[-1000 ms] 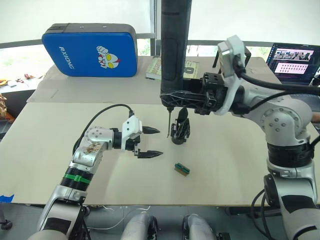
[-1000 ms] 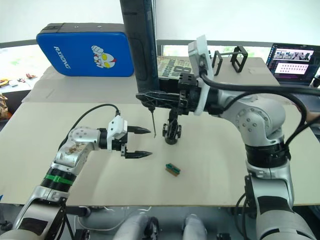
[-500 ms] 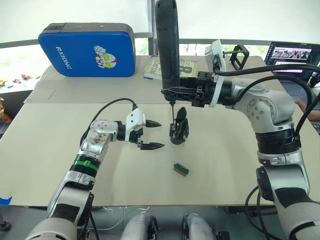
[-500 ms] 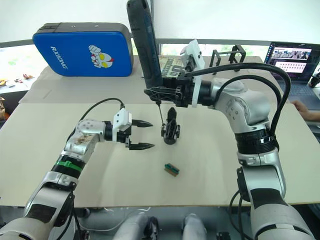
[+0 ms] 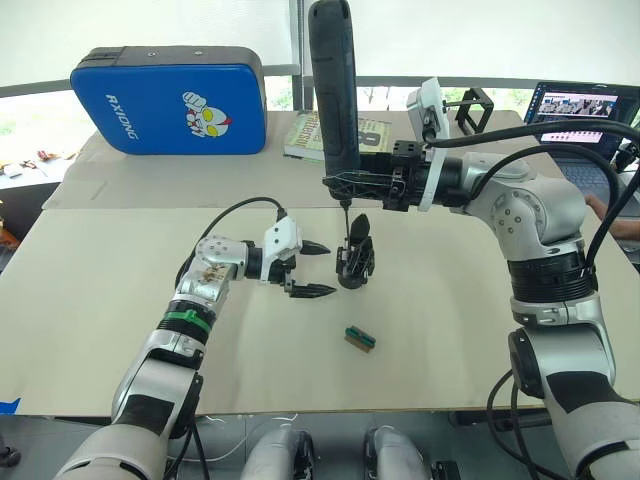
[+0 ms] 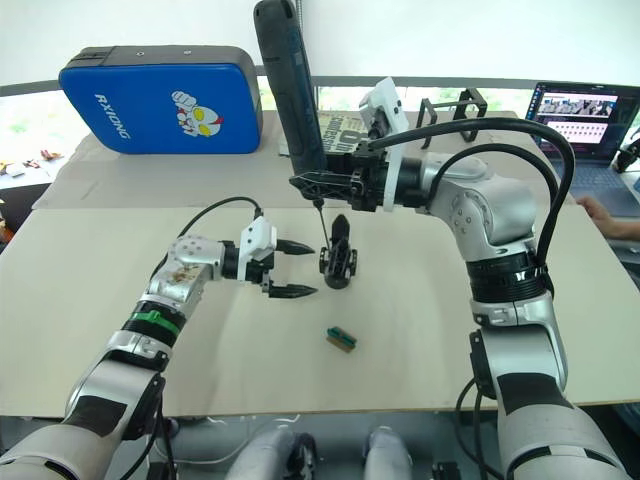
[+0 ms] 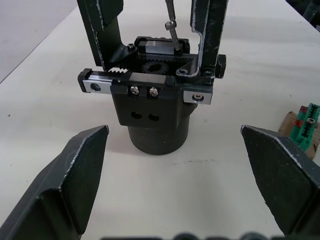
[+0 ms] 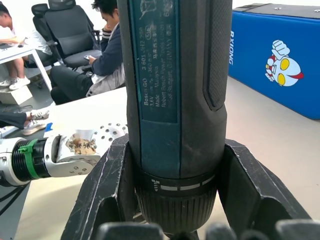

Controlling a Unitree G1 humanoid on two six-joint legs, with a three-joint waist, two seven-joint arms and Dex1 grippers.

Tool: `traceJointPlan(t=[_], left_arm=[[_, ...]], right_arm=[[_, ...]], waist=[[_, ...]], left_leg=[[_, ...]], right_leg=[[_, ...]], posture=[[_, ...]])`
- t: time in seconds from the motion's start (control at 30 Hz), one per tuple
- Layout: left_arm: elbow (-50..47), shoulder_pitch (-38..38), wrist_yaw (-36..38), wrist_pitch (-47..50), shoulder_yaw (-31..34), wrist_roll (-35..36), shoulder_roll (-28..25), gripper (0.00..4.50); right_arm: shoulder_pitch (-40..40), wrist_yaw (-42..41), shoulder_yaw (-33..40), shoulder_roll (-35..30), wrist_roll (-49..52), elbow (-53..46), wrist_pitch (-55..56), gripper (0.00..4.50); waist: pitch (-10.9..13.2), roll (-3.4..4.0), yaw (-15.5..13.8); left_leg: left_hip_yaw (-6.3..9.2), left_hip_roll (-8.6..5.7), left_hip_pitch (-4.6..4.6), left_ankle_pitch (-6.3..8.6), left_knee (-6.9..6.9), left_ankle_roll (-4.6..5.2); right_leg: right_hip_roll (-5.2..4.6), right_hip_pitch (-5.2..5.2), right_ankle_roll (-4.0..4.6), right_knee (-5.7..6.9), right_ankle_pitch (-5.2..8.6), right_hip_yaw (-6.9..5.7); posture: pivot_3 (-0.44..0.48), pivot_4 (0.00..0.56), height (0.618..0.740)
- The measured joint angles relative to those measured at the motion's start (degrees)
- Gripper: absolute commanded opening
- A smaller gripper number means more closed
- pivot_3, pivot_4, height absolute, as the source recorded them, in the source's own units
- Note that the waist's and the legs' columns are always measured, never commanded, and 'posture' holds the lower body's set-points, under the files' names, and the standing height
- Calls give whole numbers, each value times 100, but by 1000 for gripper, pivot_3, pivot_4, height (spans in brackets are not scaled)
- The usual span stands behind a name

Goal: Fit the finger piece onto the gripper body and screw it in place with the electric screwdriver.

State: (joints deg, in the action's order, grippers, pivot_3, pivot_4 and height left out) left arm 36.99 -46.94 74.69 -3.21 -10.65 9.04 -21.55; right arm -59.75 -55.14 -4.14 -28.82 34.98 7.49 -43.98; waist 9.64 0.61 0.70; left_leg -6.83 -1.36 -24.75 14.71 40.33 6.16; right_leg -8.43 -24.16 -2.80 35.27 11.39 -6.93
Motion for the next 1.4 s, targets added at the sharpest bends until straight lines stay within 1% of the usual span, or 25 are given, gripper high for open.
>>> traceJointPlan(t=[0.7, 0.9, 1.4], left_arm=[[4, -11, 13, -23, 1, -85, 33, 4500], [27, -51, 10, -29, 0, -119, 61, 4500], [129, -51, 7, -56, 1, -124, 110, 4500]], right_arm=[[58, -108, 3, 9, -75, -138, 0, 1922], [226, -159, -2, 9, -163, -173, 2, 1922], [226, -228, -1, 94, -272, -175, 96, 1922]], waist=[[0, 0, -1], [0, 0, 1], [0, 0, 1]], left_leg=[[0, 0, 0, 0, 1, 0], [0, 0, 0, 0, 1, 0], [0, -1, 0, 0, 1, 0]], right_leg=[[0, 0, 0, 1, 0, 0], [0, 0, 0, 2, 0, 0], [0, 0, 0, 2, 0, 0]], posture=[[0, 150, 740], [0, 150, 740], [0, 150, 740]])
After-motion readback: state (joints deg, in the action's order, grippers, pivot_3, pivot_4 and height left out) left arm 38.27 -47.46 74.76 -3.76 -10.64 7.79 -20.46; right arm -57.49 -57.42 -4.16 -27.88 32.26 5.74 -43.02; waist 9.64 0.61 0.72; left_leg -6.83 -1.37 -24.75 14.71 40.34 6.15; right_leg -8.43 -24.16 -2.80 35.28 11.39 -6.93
